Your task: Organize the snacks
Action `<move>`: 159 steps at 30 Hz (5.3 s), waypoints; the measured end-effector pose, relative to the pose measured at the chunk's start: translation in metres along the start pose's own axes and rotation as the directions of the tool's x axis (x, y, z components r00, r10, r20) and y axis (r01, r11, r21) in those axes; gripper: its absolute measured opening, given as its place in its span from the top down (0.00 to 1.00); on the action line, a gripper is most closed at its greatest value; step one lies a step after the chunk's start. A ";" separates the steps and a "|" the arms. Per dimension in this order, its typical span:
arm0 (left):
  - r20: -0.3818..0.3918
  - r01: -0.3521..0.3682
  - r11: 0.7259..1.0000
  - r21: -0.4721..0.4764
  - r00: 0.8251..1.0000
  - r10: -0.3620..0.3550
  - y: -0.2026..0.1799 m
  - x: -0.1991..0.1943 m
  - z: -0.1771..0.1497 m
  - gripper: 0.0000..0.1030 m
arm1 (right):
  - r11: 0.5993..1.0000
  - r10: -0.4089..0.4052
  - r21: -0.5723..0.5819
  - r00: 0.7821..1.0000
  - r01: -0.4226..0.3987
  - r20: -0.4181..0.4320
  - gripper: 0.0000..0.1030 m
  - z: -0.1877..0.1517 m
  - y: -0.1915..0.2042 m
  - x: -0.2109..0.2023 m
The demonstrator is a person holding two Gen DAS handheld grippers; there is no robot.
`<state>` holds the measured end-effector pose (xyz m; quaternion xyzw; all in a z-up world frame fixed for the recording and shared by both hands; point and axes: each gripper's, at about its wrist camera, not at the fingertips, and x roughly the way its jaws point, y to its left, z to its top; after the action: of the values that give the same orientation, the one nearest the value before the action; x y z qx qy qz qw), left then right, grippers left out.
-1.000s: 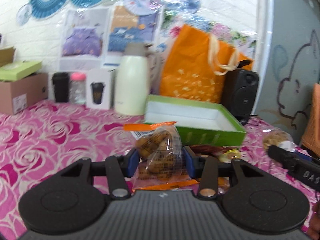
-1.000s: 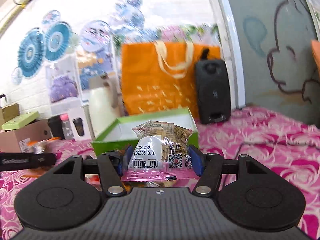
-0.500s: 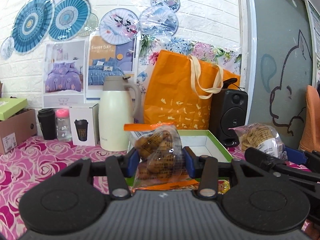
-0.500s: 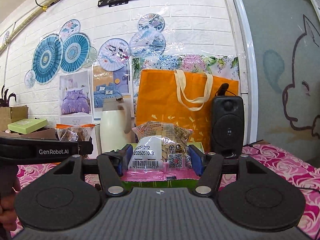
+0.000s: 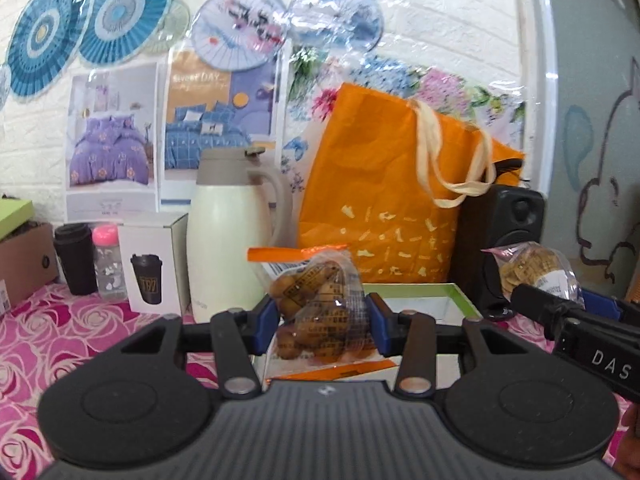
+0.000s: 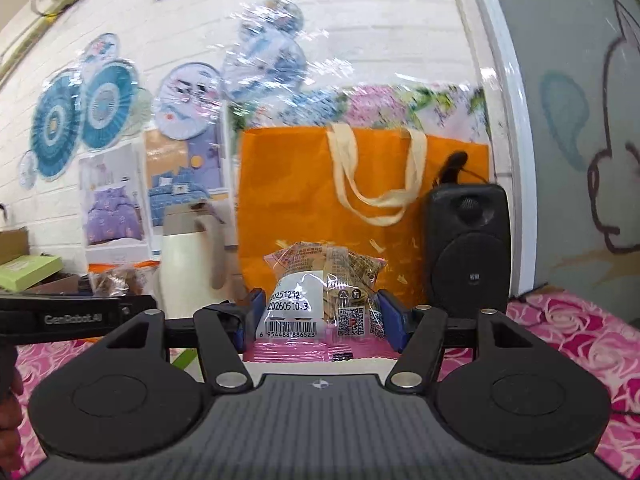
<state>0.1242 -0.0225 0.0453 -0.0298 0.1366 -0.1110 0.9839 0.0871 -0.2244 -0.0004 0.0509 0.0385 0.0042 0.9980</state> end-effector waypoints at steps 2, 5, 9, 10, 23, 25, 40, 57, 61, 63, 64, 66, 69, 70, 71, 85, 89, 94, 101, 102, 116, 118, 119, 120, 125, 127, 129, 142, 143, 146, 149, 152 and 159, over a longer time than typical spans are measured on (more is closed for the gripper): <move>-0.015 -0.012 1.000 0.013 1.000 0.012 -0.003 0.022 -0.001 0.56 | 1.000 -0.008 0.016 0.999 0.008 -0.041 0.03 -0.007 -0.003 0.020; -0.043 -0.030 0.999 0.044 0.999 0.032 -0.007 0.053 -0.004 0.56 | 0.999 -0.012 0.033 0.993 0.016 -0.116 0.03 -0.016 -0.003 0.050; -0.117 -0.024 0.999 0.027 0.993 0.027 -0.002 0.089 -0.015 0.56 | 1.000 -0.018 0.022 0.983 0.022 -0.182 0.03 -0.025 -0.005 0.079; -0.134 -0.025 0.999 0.023 0.991 0.028 0.000 0.097 -0.018 0.56 | 0.999 -0.022 0.024 0.979 0.027 -0.201 0.03 -0.027 -0.006 0.085; -0.202 -0.017 1.000 0.025 0.979 0.022 0.009 0.112 -0.018 0.47 | 0.993 0.014 0.116 0.934 0.029 -0.357 0.00 -0.027 -0.023 0.116; -0.185 -0.021 0.999 0.028 0.982 0.026 0.013 0.102 -0.012 0.45 | 0.994 0.019 0.106 0.943 0.018 -0.333 0.00 -0.021 -0.024 0.104; -0.207 0.100 0.988 -0.114 0.971 -0.122 0.019 -0.008 -0.039 0.32 | 0.969 0.226 0.167 0.924 -0.182 -0.308 0.19 -0.037 -0.048 -0.020; -0.437 0.077 0.957 -0.279 0.877 -0.198 0.005 0.022 -0.054 0.30 | 0.757 0.398 0.651 0.833 -0.061 -0.385 0.35 -0.081 -0.078 0.030; -0.398 0.154 0.931 -0.331 0.872 -0.286 -0.002 0.014 -0.052 0.30 | 0.762 0.408 0.643 0.826 -0.072 -0.390 0.43 -0.082 -0.073 0.030; -0.412 0.150 0.942 -0.301 0.870 -0.271 -0.009 0.019 -0.051 0.30 | 0.762 0.404 0.644 0.828 -0.070 -0.389 0.47 -0.083 -0.075 0.030; -0.427 0.136 0.942 -0.306 0.865 -0.263 -0.010 0.024 -0.053 0.30 | 0.759 0.403 0.647 0.829 -0.066 -0.389 0.49 -0.083 -0.076 0.030; -0.439 0.119 0.920 -0.372 0.851 -0.288 -0.006 0.034 -0.060 0.30 | 0.753 0.406 0.655 0.829 -0.066 -0.384 0.52 -0.083 -0.077 0.029; -0.399 0.087 0.908 -0.410 0.878 -0.265 0.000 0.036 -0.062 0.30 | 0.760 0.406 0.646 0.828 -0.071 -0.387 0.54 -0.083 -0.076 0.030; -0.395 0.081 0.902 -0.424 0.880 -0.265 0.001 0.038 -0.062 0.30 | 0.761 0.409 0.644 0.824 -0.071 -0.392 0.54 -0.083 -0.075 0.032; -0.395 0.073 0.897 -0.436 0.880 -0.264 0.002 0.039 -0.062 0.30 | 0.759 0.416 0.647 0.818 -0.071 -0.398 0.54 -0.083 -0.074 0.034; -0.406 0.105 0.880 -0.463 0.858 -0.316 0.016 0.018 -0.057 0.08 | 0.787 0.399 0.611 0.825 -0.085 -0.399 0.67 -0.087 -0.071 0.031; -0.428 0.100 0.849 -0.519 0.829 -0.360 0.011 0.023 -0.062 0.28 | 0.783 0.403 0.616 0.824 -0.086 -0.398 0.70 -0.088 -0.070 0.029; -0.413 0.080 0.805 -0.587 0.827 -0.383 0.010 0.031 -0.079 0.80 | 0.792 0.400 0.604 0.828 -0.096 -0.393 0.74 -0.090 -0.069 0.024; -0.370 0.115 0.837 -0.535 0.859 -0.355 0.011 0.022 -0.081 0.89 | 0.814 0.388 0.567 0.843 -0.124 -0.373 0.80 -0.086 -0.063 0.016; -0.361 0.124 0.844 -0.522 0.864 -0.351 0.010 0.018 -0.079 0.89 | 0.823 0.382 0.553 0.848 -0.130 -0.369 0.80 -0.084 -0.060 0.011; -0.213 0.249 0.924 -0.289 0.925 -0.316 -0.008 -0.072 -0.061 0.89 | 0.868 0.364 0.434 0.903 -0.241 -0.226 0.82 -0.055 -0.029 -0.062; -0.197 0.258 0.928 -0.269 0.928 -0.316 -0.007 -0.076 -0.056 0.89 | 0.889 0.349 0.379 0.915 -0.256 -0.201 0.82 -0.048 -0.023 -0.067; -0.189 0.260 0.929 -0.264 0.930 -0.314 -0.007 -0.077 -0.054 0.89 | 0.899 0.343 0.351 0.920 -0.262 -0.191 0.82 -0.045 -0.020 -0.069; -0.185 0.261 0.932 -0.253 0.932 -0.312 -0.008 -0.077 -0.052 0.89 | 0.907 0.336 0.328 0.924 -0.265 -0.182 0.82 -0.042 -0.017 -0.069; -0.177 0.249 0.938 -0.241 0.939 -0.295 -0.006 -0.072 -0.045 0.89 | 0.930 0.321 0.248 0.930 -0.273 -0.179 0.82 -0.033 -0.008 -0.060; -0.177 0.246 0.940 -0.237 0.940 -0.291 -0.003 -0.067 -0.041 0.89 | 0.930 0.323 0.241 0.928 -0.276 -0.187 0.82 -0.031 -0.007 -0.053; -0.176 0.247 0.945 -0.214 0.942 -0.286 -0.004 -0.059 -0.037 0.89 | 0.932 0.322 0.238 0.927 -0.274 -0.194 0.82 -0.029 -0.006 -0.045; -0.145 0.268 0.963 -0.038 0.952 -0.270 -0.020 0.010 -0.024 0.89 | 0.971 0.231 0.101 0.961 -0.217 -0.154 0.82 -0.034 -0.012 0.004; -0.153 0.277 0.960 -0.047 0.947 -0.281 -0.019 0.020 -0.022 0.89 | 0.974 0.221 0.093 0.962 -0.208 -0.161 0.82 -0.033 -0.013 0.012; -0.182 0.287 0.955 -0.074 0.938 -0.296 -0.015 0.049 -0.021 0.89 | 0.976 0.207 0.115 0.958 -0.187 -0.197 0.82 -0.033 -0.021 0.038; -0.203 0.264 0.963 -0.056 0.941 -0.270 -0.016 0.069 -0.025 0.89 | 0.975 0.186 0.166 0.957 -0.151 -0.224 0.87 -0.035 -0.030 0.058; -0.234 0.228 0.973 -0.029 0.945 -0.228 -0.019 0.090 -0.032 0.89 | 0.976 0.178 0.160 0.964 -0.147 -0.199 0.93 -0.037 -0.031 0.070; -0.315 0.127 0.990 -0.054 0.939 -0.138 -0.002 0.112 -0.037 0.51 | 0.969 0.197 0.190 0.961 -0.161 -0.192 0.74 -0.035 -0.037 0.071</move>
<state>0.2183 -0.0503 -0.0198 -0.0368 0.2929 -0.1781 0.9387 0.1550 -0.2568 -0.0440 0.1397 0.1389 0.0966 0.9756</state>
